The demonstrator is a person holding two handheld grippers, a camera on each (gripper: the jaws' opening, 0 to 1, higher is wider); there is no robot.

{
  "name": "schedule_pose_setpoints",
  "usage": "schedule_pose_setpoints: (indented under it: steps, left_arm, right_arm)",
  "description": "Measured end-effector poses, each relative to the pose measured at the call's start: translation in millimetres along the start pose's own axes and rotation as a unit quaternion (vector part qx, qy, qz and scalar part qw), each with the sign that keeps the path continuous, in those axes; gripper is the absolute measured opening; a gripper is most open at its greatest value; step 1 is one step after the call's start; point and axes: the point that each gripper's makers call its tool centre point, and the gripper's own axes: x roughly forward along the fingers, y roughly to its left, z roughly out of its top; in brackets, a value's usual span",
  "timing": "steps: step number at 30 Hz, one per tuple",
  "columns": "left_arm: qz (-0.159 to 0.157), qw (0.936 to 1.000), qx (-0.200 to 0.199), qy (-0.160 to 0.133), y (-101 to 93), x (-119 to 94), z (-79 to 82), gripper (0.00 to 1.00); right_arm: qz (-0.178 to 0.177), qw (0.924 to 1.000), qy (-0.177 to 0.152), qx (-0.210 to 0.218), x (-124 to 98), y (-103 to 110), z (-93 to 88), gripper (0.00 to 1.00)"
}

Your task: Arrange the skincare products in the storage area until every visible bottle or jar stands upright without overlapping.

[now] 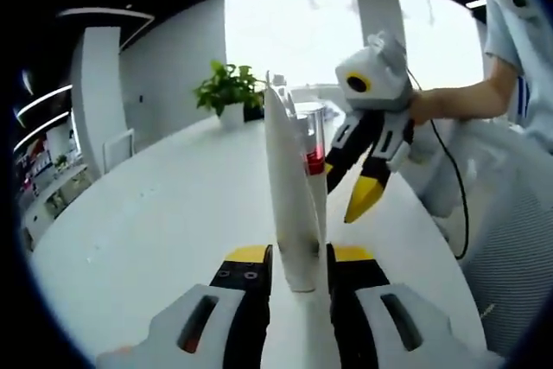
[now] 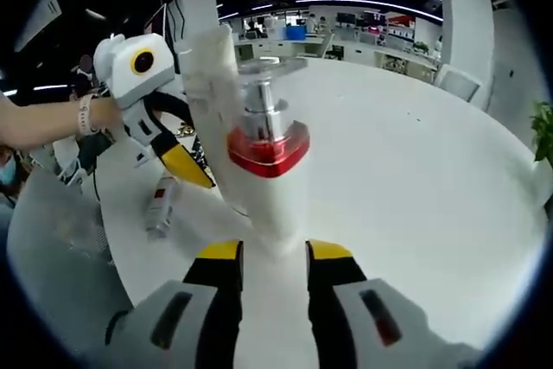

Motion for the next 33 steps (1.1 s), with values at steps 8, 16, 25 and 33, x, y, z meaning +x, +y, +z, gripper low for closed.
schedule_pose_setpoints:
  steps: [8, 16, 25, 33]
  left_arm:
    - [0.019, 0.9997, -0.013, 0.01, -1.9, -9, 2.6, 0.24]
    - [0.028, 0.9988, -0.037, 0.014, -6.6, -15, 5.4, 0.3]
    - [0.045, 0.9963, -0.07, 0.022, -9.7, -25, 4.6, 0.39]
    - [0.063, 0.9921, -0.098, 0.047, -11.4, -33, -5.7, 0.51]
  right_arm:
    - [0.002, 0.9999, -0.009, -0.003, -4, 6, 7.5, 0.37]
    - [0.005, 0.9999, -0.012, -0.004, -9, 13, 10.7, 0.46]
    - [0.009, 0.9997, -0.022, -0.006, -18, 24, 18.7, 0.54]
    - [0.008, 0.9995, -0.024, -0.018, -21, 26, 21.0, 0.67]
